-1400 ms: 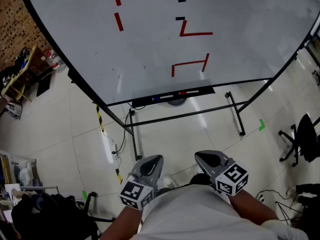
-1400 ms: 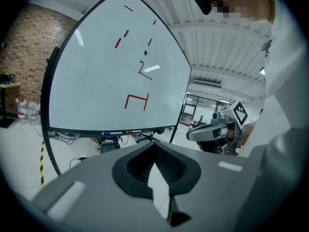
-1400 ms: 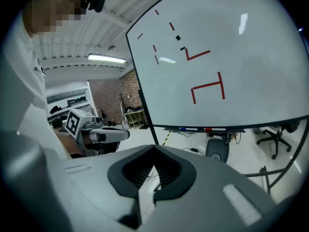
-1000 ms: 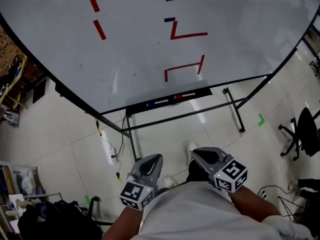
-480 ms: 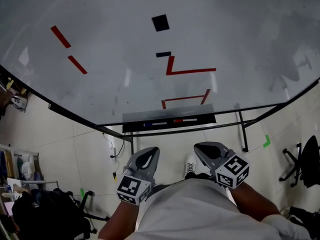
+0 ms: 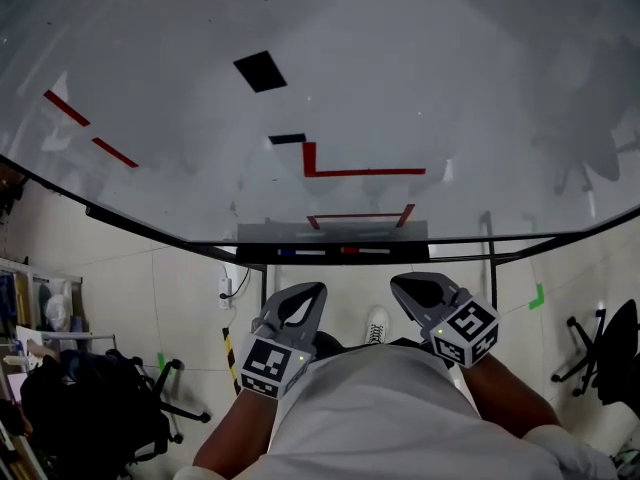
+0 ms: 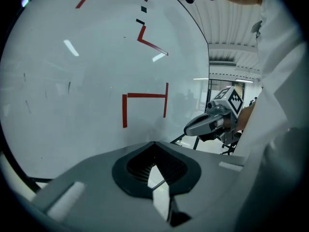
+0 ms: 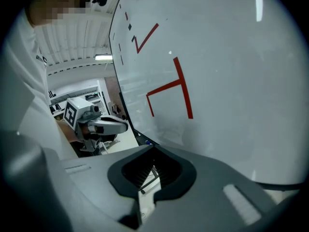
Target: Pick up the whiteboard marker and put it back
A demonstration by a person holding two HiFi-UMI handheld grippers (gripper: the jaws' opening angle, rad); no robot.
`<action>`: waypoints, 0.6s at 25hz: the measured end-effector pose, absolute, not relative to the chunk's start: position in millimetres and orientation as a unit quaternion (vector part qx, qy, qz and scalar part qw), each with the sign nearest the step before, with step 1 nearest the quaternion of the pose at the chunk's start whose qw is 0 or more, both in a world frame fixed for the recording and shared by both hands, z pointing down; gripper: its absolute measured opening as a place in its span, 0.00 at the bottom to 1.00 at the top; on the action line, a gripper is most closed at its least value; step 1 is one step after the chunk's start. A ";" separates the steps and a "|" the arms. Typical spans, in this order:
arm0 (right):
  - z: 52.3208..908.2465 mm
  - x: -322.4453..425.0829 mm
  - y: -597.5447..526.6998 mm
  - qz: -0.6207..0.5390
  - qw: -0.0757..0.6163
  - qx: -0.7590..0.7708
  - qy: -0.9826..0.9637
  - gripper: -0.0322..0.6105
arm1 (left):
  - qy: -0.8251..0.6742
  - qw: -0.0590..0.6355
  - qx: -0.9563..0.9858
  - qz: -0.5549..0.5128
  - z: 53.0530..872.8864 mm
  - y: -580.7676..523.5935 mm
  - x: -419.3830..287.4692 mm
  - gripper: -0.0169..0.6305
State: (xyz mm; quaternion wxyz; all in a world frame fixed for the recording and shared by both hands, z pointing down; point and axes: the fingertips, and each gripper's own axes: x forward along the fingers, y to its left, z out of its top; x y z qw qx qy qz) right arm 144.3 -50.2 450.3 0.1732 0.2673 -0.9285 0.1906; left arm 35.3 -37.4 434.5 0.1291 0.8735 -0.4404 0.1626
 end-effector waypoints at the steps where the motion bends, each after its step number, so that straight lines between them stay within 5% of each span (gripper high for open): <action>1: 451.5 143.2 -51.7 0.194 0.173 0.269 -0.927 0.05 | -0.438 0.133 0.874 0.164 436.9 -39.4 33.9 0.05; 6: 454.0 134.6 -61.9 0.222 0.158 0.296 -0.916 0.05 | -0.423 0.179 0.874 0.157 441.3 -53.2 22.0 0.05; 15: 458.1 117.9 -68.8 0.234 0.144 0.349 -0.896 0.05 | -0.373 0.157 0.898 0.170 444.3 -68.2 4.8 0.05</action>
